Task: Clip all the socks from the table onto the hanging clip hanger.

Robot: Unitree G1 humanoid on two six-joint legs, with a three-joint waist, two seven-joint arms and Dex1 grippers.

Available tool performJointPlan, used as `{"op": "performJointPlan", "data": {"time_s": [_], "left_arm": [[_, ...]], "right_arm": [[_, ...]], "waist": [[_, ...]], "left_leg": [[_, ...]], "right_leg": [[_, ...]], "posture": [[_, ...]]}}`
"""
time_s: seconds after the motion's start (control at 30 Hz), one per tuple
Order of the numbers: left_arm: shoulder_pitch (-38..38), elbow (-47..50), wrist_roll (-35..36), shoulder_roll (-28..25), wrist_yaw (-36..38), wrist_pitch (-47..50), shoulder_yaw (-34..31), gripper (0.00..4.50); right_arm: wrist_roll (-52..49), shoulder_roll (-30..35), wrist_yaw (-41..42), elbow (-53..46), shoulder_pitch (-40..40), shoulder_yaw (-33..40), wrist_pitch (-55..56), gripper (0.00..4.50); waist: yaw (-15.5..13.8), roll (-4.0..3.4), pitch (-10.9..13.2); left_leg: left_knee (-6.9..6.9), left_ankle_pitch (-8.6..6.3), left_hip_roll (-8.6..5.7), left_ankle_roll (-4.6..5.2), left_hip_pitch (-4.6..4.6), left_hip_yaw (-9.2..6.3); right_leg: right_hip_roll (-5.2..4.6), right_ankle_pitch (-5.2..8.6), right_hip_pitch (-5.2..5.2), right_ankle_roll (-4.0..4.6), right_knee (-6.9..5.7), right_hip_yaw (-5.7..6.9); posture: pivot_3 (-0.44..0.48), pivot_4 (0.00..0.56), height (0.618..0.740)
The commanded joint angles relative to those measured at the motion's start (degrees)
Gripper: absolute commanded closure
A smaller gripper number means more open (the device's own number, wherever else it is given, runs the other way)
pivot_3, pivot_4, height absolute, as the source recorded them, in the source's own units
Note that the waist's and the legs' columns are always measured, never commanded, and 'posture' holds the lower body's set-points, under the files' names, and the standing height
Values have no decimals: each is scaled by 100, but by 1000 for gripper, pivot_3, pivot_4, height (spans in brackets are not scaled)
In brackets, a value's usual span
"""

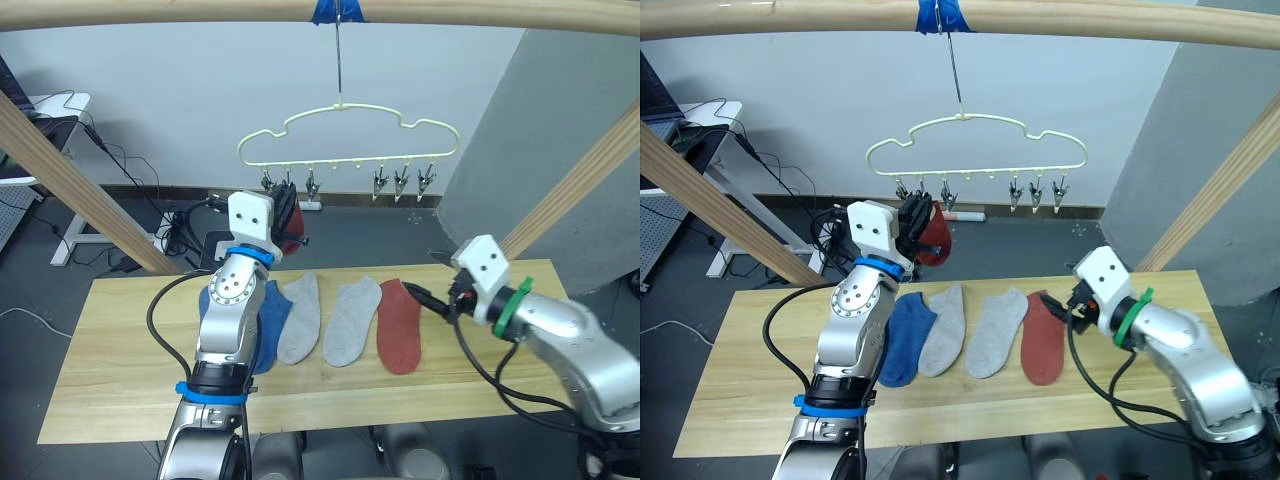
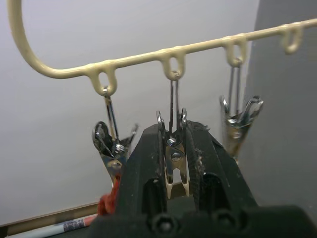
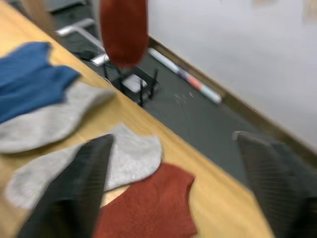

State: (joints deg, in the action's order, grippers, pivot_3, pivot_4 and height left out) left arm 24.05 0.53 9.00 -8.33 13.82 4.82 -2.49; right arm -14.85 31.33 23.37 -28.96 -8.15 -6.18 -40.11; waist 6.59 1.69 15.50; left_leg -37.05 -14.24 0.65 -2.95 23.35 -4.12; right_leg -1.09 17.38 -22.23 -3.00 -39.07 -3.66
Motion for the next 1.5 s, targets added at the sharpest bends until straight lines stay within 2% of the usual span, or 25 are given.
{"op": "performJointPlan", "data": {"time_s": [0.03,0.17,0.3,0.53,0.6,0.7,0.73,1.0,1.03,1.13,1.3,1.5], "left_arm": [[-30,404,43,-56,89,119,67,4229],[-22,464,47,-74,121,221,57,4229],[-2,493,53,-98,168,308,67,4229],[14,543,71,-99,223,418,65,4229],[-2,597,103,-107,252,474,67,4229],[-21,687,168,-133,298,581,24,4229],[-29,715,219,-135,314,639,-2,4229],[-33,1024,892,-212,565,1291,-207,4229],[-21,1098,1034,-251,642,1425,-236,4229],[17,1310,1403,-363,774,1817,-339,4229],[157,1541,2157,-577,909,2591,-594,4229],[299,1712,2639,-739,908,3133,-687,4229]], "right_arm": [[825,-537,-892,702,66,-407,337,0],[1271,-1393,-1653,1601,0,-498,534,0],[1380,-2186,-2059,2377,-96,-492,691,0],[1537,-2705,-2146,3654,-448,-442,1144,0],[1535,-2747,-2173,3845,-515,-352,1204,361],[1506,-2760,-2138,3918,-541,-232,1251,1227],[1504,-2750,-2115,3910,-534,-214,1258,1675],[1692,-2536,-1776,3480,-473,-375,1328,4357],[1796,-2411,-1650,3335,-488,-510,1405,4500],[2185,-1966,-1293,2950,-577,-963,1803,4500],[3153,-1214,-902,2619,-1080,-1802,3527,4500],[3794,-1206,-1009,3327,-1810,-2152,4721,4500]], "waist": [[-2,0,0],[-2,0,0],[1,-1,0],[0,0,0],[0,-1,0],[-2,-2,-2],[-2,-2,-2],[-2,-2,-2],[-2,-2,-1],[1,-2,-1],[16,-3,-1],[2,-2,-1]], "left_leg": [[-1,0,0,-1,0,0],[0,0,-3,-1,-1,-3],[2,0,1,-1,-1,-6],[1,0,-1,-1,-1,-4],[0,0,-1,0,-2,-5],[0,0,0,-1,-2,-7],[0,0,1,-1,-2,-7],[0,0,1,-1,-3,-6],[0,0,1,-1,-3,-6],[1,0,-1,-1,-2,-4],[-1,0,1,-1,-4,-3],[1,2,2,-5,-4,-6]], "right_leg": [[0,0,1,0,0,-1],[-3,0,0,0,2,-6],[-1,0,-2,0,1,-4],[-3,0,-2,0,0,-6],[-3,-1,-1,-1,0,-6],[-2,-2,-1,-1,-2,-3],[-2,-2,-1,-1,-2,-4],[-2,-2,-1,-1,-3,-4],[-2,-2,-1,-1,-3,-4],[-2,-2,-2,-1,-2,-6],[1,-2,-4,-2,-4,-6],[0,-2,-2,-2,-1,-2]], "posture": [[-222,272,740],[-213,268,740],[-203,265,740],[-193,263,740],[-188,261,740],[-179,258,740],[-179,258,740],[-179,258,740],[-179,259,740],[-181,260,740],[-179,266,740],[-175,263,740]]}}
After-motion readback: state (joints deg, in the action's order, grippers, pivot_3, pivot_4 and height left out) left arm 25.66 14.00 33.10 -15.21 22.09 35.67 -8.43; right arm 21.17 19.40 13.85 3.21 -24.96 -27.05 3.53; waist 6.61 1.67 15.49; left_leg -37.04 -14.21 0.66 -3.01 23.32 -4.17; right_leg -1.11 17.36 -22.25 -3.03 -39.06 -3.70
